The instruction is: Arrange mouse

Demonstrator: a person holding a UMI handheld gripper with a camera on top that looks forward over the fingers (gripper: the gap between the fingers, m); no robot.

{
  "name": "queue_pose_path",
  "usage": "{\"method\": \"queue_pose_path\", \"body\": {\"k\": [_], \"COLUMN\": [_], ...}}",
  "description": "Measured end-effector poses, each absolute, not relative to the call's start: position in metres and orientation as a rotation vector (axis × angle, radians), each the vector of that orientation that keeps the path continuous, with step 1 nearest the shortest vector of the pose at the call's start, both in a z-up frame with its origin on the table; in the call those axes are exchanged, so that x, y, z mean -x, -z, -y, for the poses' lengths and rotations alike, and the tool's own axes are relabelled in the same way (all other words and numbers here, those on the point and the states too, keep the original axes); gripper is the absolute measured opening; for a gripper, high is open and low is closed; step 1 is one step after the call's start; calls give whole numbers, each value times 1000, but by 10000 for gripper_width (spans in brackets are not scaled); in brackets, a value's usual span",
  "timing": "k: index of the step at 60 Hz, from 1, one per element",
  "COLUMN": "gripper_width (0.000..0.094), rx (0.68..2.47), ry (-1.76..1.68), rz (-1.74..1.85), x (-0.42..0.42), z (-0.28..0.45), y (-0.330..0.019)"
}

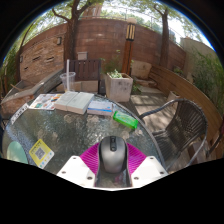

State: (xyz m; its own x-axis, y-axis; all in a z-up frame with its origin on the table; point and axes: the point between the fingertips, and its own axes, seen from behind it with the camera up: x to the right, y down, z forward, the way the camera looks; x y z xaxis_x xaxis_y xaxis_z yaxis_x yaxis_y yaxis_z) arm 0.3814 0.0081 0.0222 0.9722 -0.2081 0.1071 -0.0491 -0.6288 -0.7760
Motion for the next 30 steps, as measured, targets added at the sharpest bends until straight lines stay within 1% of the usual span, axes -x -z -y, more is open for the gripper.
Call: {"method": "queue_pose_path", "body": {"k": [5,9,16,19,22,24,26,27,28,30], "gripper_width": [358,353,350,349,350,350,348,348,350,350], "rx": [2177,2101,1940,1881,1891,1914,1943,1962,1998,2055], "ry": [244,228,140,62,19,-4,-35,-49,-58,-83], "rz": [-233,-267,-243,-212,-172,-140,-112,-100,-91,-75], "x": [-373,-352,-271,-221,-171,-141,-102,-84,-79,-59], "z": [0,7,22,32,34,40,50,55,51,51], "y": [-62,-111,-208,-234,-235,-222,-200,-179,-174,-145]}}
